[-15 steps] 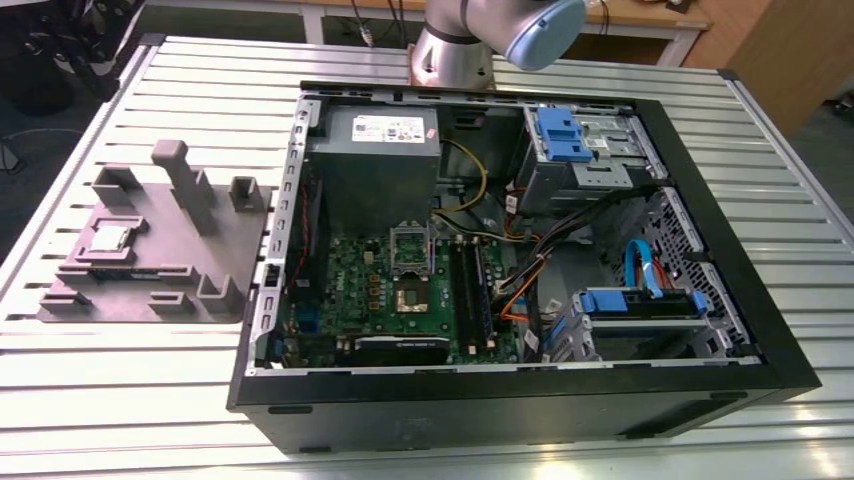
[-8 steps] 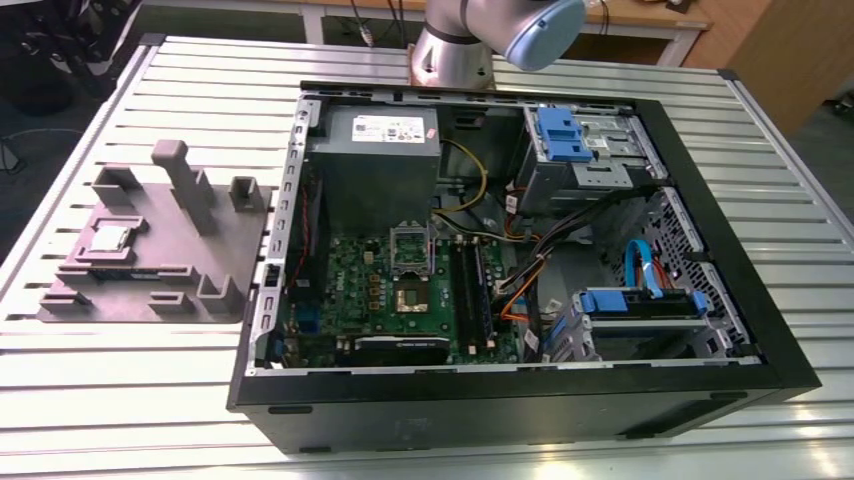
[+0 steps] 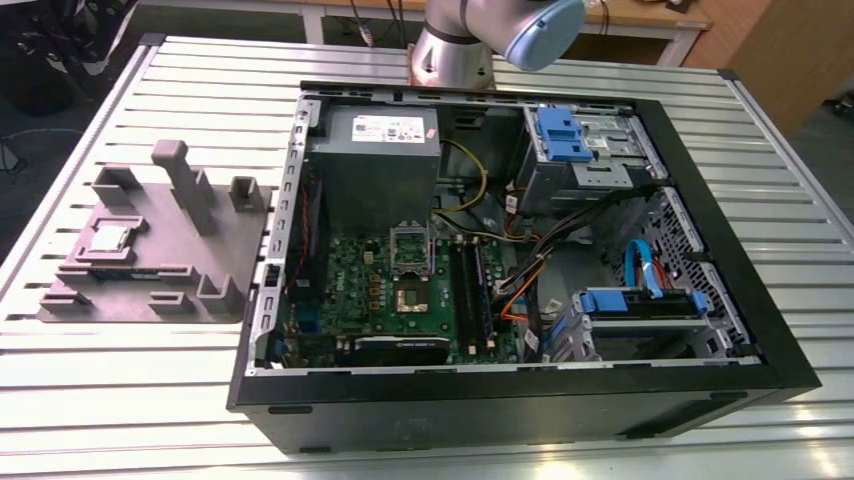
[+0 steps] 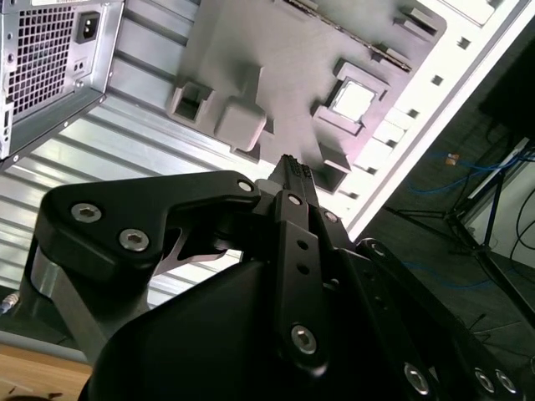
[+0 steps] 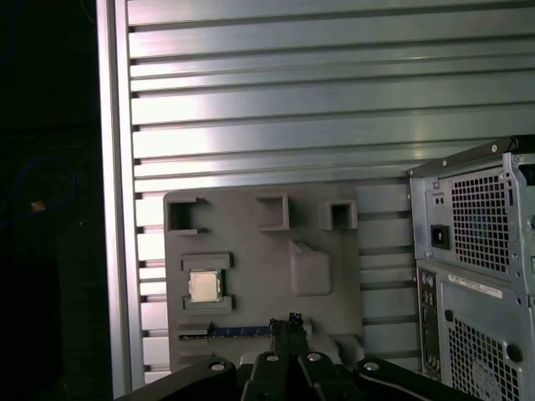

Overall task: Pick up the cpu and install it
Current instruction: 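Reach for the cpu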

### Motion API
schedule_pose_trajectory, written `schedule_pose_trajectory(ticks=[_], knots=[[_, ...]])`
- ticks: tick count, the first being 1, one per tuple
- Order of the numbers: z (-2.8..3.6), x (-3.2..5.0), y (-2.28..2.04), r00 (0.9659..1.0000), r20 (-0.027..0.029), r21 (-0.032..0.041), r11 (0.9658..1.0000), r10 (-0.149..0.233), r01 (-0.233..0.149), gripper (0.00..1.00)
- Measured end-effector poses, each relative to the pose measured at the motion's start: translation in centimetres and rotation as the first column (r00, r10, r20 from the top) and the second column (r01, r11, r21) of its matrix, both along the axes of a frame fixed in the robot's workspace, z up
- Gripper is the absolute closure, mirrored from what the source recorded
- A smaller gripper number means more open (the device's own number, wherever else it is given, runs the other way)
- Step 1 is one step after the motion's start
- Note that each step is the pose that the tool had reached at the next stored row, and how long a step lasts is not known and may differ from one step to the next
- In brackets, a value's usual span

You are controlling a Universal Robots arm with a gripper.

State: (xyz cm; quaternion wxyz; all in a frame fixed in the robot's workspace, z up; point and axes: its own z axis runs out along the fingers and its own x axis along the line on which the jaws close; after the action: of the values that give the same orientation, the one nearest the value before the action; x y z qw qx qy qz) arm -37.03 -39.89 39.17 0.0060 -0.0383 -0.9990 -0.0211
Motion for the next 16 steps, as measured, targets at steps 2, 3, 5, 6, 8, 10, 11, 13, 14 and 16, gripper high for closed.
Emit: schedule_pose_trajectory(ticks=[2,3,5,6,8,10,11,13,14,16], knots=[[0.0,-0.09,0.0,1.0,0.0,0.0,1.0,0.0,0.0,0.9],[0.0,-0.14,0.0,1.0,0.0,0.0,1.0,0.0,0.0,0.9],[-0.01,-0.22,0.0,1.0,0.0,0.0,1.0,0.0,0.0,0.9],[0.0,-0.27,0.0,1.0,-0.0001,0.0,1.0,0.0,0.0,0.9],[0.0,-0.38,0.0,1.0,-0.0002,0.0,1.0,0.0,0.0,0.9],[-0.01,-0.49,0.0,1.0,-0.0003,0.0,1.0,0.0,0.0,0.9],[-0.01,-0.55,0.0,1.0,-0.0003,0.0,1.0,0.0,0.0,0.9],[0.0,-0.67,0.0,1.0,-0.0005,0.0,1.0,0.0,0.0,0.9],[-0.01,-0.72,0.0,1.0,-0.0005,0.0,1.0,0.0,0.0,0.9],[-0.01,-0.8,0.0,1.0,-0.0008,0.0,1.0,0.0,0.0,0.9]])
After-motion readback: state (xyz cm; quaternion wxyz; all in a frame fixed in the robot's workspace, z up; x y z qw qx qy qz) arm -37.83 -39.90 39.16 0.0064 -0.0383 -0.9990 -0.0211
